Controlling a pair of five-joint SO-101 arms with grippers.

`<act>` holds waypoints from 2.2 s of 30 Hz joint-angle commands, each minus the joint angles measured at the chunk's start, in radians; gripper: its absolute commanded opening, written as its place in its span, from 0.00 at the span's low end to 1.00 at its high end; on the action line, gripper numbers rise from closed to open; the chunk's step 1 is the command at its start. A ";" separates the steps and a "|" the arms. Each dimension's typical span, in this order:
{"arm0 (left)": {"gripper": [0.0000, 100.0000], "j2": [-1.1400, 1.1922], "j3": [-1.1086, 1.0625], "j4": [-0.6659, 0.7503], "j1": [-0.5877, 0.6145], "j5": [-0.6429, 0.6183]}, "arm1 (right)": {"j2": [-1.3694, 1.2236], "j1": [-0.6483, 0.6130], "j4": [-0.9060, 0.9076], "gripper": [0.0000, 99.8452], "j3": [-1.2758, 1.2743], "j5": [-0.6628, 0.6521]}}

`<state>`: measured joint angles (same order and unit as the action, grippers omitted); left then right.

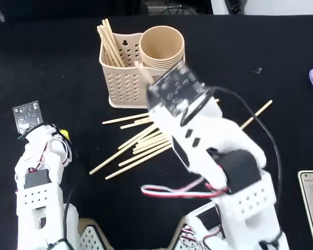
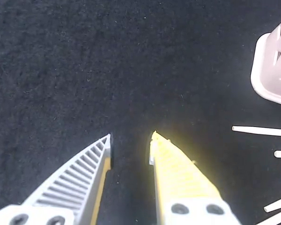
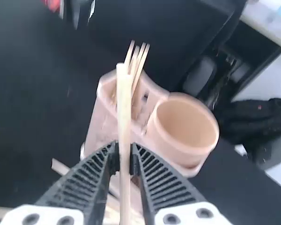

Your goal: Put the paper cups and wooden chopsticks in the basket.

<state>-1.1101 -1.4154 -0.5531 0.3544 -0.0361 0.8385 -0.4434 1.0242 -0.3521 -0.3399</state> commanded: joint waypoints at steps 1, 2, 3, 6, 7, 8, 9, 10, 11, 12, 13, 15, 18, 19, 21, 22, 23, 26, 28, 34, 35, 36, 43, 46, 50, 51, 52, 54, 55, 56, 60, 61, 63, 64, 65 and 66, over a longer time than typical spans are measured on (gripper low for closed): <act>0.14 -0.015 0.007 0.017 0.002 0.002 | -0.111 -0.014 -0.097 0.01 0.085 0.026; 0.14 -0.015 0.007 0.017 0.002 0.002 | -0.148 -0.015 -0.104 0.01 0.105 0.026; 0.14 -0.015 0.007 0.017 0.002 0.002 | -0.183 -0.017 -0.114 0.01 0.131 0.026; 0.14 -0.015 0.007 0.017 0.001 0.002 | -0.275 -0.018 -0.175 0.01 0.231 0.083; 0.14 -0.015 0.007 0.017 0.001 0.002 | -0.302 -0.018 -0.199 0.01 0.269 0.124; 0.14 -0.015 0.007 0.017 0.001 0.002 | -0.329 -0.017 -0.224 0.01 0.309 0.169; 0.14 -0.015 0.007 0.017 0.001 0.002 | -0.352 -0.015 -0.247 0.01 0.346 0.210; 0.14 -0.015 0.007 0.017 0.001 0.002 | -0.377 -0.015 -0.275 0.01 0.375 0.247; 0.14 -0.015 0.007 0.017 0.001 0.002 | -0.406 -0.015 -0.304 0.01 0.397 0.279; 0.14 -0.015 0.007 0.017 0.001 0.002 | -0.432 -0.015 -0.336 0.01 0.415 0.301; 0.14 -0.015 0.007 0.017 0.001 0.002 | -0.458 -0.015 -0.370 0.01 0.427 0.313; 0.14 -0.015 0.007 0.017 0.001 0.002 | -0.504 -0.015 -0.451 0.01 0.438 0.315; 0.14 -0.015 0.007 0.017 0.001 0.002 | -0.550 -0.014 -0.566 0.01 0.438 0.316; 0.14 -0.015 0.007 0.017 0.001 0.002 | -0.561 -0.014 -0.595 0.01 0.440 0.316; 0.14 -0.015 0.007 0.017 0.001 0.002 | -0.572 -0.015 -0.640 0.01 0.440 0.319; 0.14 -0.015 0.007 0.017 0.001 0.002 | -0.572 -0.017 -0.655 0.01 0.440 0.319; 0.14 -0.015 0.007 0.017 0.001 0.002 | -0.572 -0.018 -0.667 0.01 0.441 0.321; 0.14 -0.015 0.007 0.017 0.001 0.002 | -0.572 -0.018 -0.671 0.01 0.463 0.321; 0.14 -0.015 0.007 0.017 0.001 0.002 | -0.572 -0.018 -0.641 0.01 0.490 0.322; 0.14 -0.015 0.007 0.017 0.001 0.002 | -0.587 -0.018 -0.632 0.01 0.513 0.319; 0.14 -0.015 0.007 0.017 0.001 0.002 | -0.598 -0.017 -0.635 0.01 0.512 0.318; 0.14 -0.015 0.007 0.017 0.001 0.002 | -0.613 -0.014 -0.637 0.01 0.513 0.316; 0.14 -0.015 0.005 0.017 0.001 0.003 | -0.716 -0.017 -0.738 0.01 0.521 0.318; 0.14 -0.015 0.005 0.017 0.001 0.005 | -0.756 -0.017 -0.733 0.01 0.504 0.316; 0.14 -0.015 0.005 0.017 0.001 0.006 | -0.760 -0.017 -0.637 0.03 0.479 0.315; 0.14 -0.015 0.005 0.017 0.001 0.006 | -0.753 -0.014 -0.592 0.06 0.481 0.315; 0.14 -0.015 0.005 0.017 0.001 0.006 | -0.742 -0.014 -0.549 0.11 0.489 0.315; 0.14 -0.015 0.005 0.017 0.001 0.006 | -0.719 -0.014 -0.445 0.21 0.510 0.322; 0.14 -0.015 0.005 0.017 0.001 0.006 | -0.710 -0.014 -0.404 0.23 0.527 0.322; 0.14 -0.015 0.005 0.017 0.001 0.006 | -0.699 -0.017 -0.368 0.23 0.547 0.322; 0.14 -0.015 0.005 0.017 0.001 0.006 | -0.642 -0.012 -0.270 0.18 0.638 0.316; 0.14 -0.015 0.005 0.017 0.001 0.006 | -0.622 -0.012 -0.244 0.18 0.657 0.316; 0.14 -0.015 0.005 0.017 0.001 0.006 | -0.567 0.005 -0.155 0.16 0.680 0.316; 0.14 -0.015 0.005 0.017 0.001 0.006 | -0.535 0.018 -0.087 0.15 0.685 0.316; 0.14 -0.015 0.005 0.017 0.001 0.006 | -0.506 0.026 -0.009 0.12 0.685 0.316; 0.14 -0.015 0.005 0.017 0.001 0.006 | -0.481 0.034 0.074 0.09 0.677 0.315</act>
<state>-1.1101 -1.4154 -0.5531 0.3544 -0.0361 0.2539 -0.4419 0.9122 0.2800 -0.0253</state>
